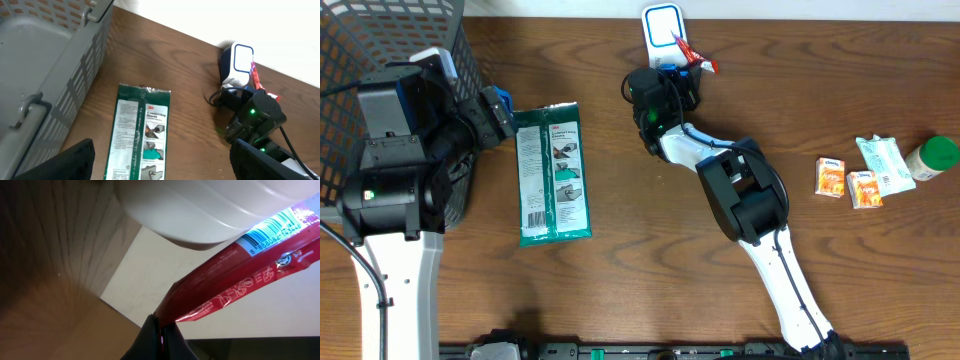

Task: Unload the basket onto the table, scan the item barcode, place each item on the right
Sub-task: 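Hold the red tube in front of the scanner window, then carry the red tube right toward the Kleenex packs, then release the red tube beside the Kleenex packs and withdraw, then move the right gripper left and grasp the green glove package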

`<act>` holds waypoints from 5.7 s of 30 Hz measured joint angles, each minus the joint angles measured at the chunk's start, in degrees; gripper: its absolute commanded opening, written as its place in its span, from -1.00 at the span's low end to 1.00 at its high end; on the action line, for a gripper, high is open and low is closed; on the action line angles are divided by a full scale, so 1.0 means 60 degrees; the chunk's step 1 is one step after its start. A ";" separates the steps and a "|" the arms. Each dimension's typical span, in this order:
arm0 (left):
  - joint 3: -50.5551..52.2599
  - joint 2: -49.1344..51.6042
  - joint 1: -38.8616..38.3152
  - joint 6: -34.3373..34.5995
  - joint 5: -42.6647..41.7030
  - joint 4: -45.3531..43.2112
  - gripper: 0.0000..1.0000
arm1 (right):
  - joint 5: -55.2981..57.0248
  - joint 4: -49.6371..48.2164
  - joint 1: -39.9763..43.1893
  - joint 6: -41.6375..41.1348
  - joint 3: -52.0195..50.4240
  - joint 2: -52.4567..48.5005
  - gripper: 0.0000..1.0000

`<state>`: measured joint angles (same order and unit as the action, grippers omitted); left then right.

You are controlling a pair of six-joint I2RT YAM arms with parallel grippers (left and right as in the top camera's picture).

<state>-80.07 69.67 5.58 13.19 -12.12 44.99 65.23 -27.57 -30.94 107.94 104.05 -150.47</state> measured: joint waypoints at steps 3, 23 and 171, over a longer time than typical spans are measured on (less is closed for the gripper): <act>0.0000 0.0000 0.0000 0.0000 0.0000 0.0000 0.74 | -0.0022 0.0011 0.0000 -0.0076 0.0000 0.0000 -0.98; 0.0000 0.0000 0.0000 0.0000 0.0000 -0.0004 0.74 | -0.0372 -0.2539 0.0004 0.1169 -0.0033 -0.0007 -0.99; 0.0000 0.0000 0.0000 0.0000 0.0000 0.0000 0.74 | -0.8531 0.7512 -0.3869 -2.0065 -0.4306 0.4903 -0.28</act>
<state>-80.07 69.67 5.58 13.19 -12.12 44.99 14.04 17.50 -54.15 -12.45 78.22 -121.05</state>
